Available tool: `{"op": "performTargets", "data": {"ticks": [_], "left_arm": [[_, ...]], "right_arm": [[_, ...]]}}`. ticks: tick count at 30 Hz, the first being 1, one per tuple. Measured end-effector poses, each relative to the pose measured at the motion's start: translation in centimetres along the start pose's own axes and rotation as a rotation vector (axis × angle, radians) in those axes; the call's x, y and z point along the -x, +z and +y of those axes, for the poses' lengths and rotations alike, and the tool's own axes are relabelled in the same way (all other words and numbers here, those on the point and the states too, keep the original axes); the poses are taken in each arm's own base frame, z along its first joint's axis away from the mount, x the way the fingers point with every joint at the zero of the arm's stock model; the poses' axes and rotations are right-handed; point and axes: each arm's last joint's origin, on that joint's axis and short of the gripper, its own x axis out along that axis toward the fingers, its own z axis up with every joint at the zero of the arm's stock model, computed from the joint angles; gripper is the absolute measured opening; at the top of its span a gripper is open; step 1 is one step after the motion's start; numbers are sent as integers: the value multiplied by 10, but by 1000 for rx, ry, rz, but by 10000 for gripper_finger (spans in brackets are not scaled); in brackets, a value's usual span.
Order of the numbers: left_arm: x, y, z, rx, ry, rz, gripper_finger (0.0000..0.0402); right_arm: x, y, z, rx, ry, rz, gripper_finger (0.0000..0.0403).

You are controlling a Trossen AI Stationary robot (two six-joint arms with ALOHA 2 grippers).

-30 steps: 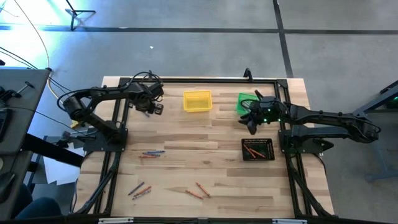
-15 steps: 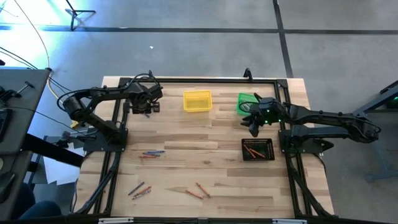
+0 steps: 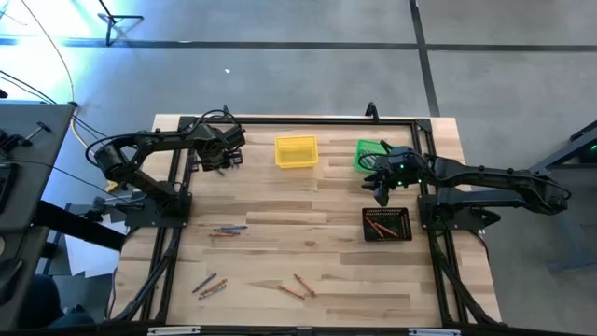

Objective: Sort crayons
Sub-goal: Put the blue crayon into the yellow basket

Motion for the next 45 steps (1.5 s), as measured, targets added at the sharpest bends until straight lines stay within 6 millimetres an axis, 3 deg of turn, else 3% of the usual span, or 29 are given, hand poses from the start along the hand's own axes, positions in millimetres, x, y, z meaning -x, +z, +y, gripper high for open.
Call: {"op": "performTargets", "data": {"ticks": [29,40,45], "left_arm": [[2,-13,-2,264,26,8,106],[-24,-14,-15,240,108,22,106],[-27,-14,-15,218,120,37,97]], "right_arm": [[0,-2,0,16,-3,21,122],[0,-2,0,16,-3,21,122],[0,-2,0,20,-3,21,122]]}}
